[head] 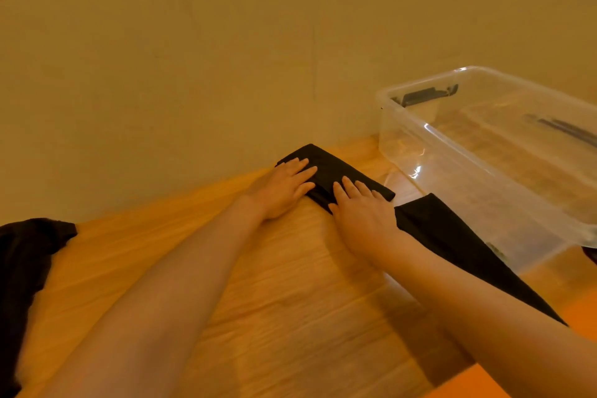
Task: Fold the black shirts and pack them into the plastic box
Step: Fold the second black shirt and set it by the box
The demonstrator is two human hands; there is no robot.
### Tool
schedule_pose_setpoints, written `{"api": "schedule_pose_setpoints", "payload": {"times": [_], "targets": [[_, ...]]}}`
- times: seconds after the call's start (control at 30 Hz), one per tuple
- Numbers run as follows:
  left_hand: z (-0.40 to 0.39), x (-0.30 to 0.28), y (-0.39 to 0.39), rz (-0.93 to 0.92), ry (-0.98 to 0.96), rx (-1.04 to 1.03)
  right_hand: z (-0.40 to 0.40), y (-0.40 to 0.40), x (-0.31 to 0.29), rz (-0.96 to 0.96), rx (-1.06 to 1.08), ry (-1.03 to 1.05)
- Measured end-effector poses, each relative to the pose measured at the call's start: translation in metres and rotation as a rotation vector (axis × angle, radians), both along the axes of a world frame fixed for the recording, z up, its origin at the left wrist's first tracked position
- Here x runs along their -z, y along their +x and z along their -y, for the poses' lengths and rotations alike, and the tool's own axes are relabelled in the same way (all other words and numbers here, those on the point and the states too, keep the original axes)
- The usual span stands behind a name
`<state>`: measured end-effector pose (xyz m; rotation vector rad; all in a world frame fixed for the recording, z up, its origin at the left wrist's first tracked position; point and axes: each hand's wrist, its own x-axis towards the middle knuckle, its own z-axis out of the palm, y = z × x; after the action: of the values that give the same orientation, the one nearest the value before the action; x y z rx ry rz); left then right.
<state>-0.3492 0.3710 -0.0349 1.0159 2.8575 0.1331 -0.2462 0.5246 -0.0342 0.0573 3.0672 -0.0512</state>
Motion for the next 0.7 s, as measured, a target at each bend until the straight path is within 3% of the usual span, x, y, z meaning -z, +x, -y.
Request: {"api": "schedule_pose_setpoints", "payload": {"times": [0.37, 0.7], "targets": [[-0.049, 0.008, -0.05, -0.011, 0.058, 0.288, -0.027, -0.006, 0.0, 0.045, 0.189, -0.003], [-0.069, 0.009, -0.061, -0.009, 0.05, 0.348, -0.039, -0.006, -0.005, 0.069, 0.227, -0.008]]}}
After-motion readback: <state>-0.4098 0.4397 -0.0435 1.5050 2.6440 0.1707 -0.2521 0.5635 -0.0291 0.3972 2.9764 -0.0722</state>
